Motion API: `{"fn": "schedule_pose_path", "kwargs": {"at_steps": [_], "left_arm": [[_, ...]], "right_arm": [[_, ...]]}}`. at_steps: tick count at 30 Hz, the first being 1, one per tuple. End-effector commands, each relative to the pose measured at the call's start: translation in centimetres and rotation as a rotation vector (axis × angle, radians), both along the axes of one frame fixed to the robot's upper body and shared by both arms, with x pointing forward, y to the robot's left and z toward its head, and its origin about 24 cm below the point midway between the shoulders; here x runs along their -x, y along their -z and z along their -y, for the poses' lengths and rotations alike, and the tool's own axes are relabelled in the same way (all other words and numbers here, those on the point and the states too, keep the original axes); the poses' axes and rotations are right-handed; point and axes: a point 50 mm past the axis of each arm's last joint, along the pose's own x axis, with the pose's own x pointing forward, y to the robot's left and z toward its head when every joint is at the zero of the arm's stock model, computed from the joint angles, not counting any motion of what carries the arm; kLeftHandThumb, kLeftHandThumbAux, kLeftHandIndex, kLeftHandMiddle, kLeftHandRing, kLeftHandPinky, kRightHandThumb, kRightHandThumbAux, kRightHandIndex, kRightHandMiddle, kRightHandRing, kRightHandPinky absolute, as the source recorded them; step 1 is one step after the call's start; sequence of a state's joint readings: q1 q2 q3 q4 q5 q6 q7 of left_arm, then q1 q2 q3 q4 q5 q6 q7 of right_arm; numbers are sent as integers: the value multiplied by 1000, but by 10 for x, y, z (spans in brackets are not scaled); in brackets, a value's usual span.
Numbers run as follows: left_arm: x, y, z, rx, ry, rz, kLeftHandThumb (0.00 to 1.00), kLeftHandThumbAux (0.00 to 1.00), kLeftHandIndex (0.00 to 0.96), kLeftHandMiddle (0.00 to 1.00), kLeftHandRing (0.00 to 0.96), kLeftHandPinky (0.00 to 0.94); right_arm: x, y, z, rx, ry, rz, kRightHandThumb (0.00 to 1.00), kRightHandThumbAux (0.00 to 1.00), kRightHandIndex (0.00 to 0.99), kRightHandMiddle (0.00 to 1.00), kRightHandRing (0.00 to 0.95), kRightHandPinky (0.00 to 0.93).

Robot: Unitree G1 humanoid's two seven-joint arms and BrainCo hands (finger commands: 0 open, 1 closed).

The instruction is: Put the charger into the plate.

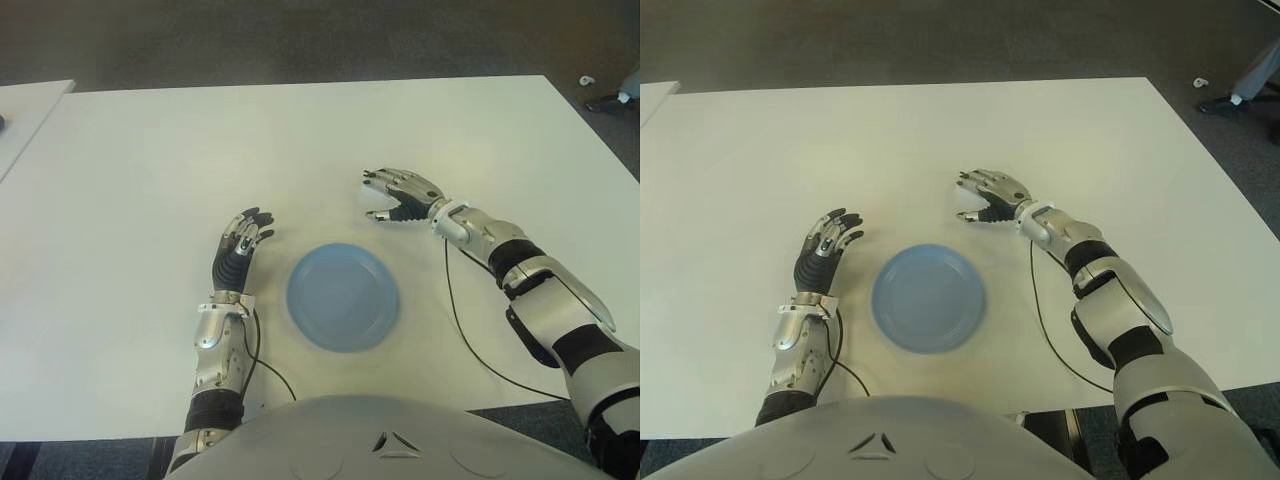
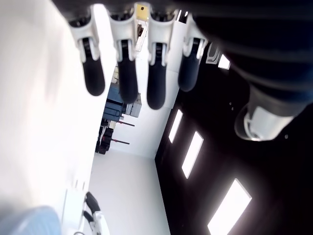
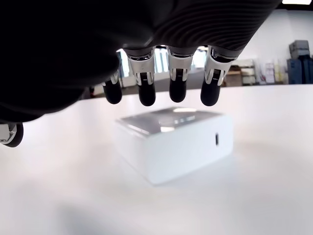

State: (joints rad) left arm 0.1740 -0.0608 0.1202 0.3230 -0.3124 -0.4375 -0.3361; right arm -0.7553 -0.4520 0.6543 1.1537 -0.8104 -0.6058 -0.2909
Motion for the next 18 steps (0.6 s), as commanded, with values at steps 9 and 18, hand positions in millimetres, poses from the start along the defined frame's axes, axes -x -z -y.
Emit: {"fn": "schedule_pose_path", "kwargs": {"at_steps": [9,18], "left_arm": [[11,16,0,12,-2,-86,0,523,267,323,295,289],[10,16,-2,16,1,-85,0,523,274,331,303,298]], "right_arm": [[21,29,11,48,-3,-116,149,277,0,0,0,0],[23,32,14,51,3,-151,120,293,0,0,0,0]]}}
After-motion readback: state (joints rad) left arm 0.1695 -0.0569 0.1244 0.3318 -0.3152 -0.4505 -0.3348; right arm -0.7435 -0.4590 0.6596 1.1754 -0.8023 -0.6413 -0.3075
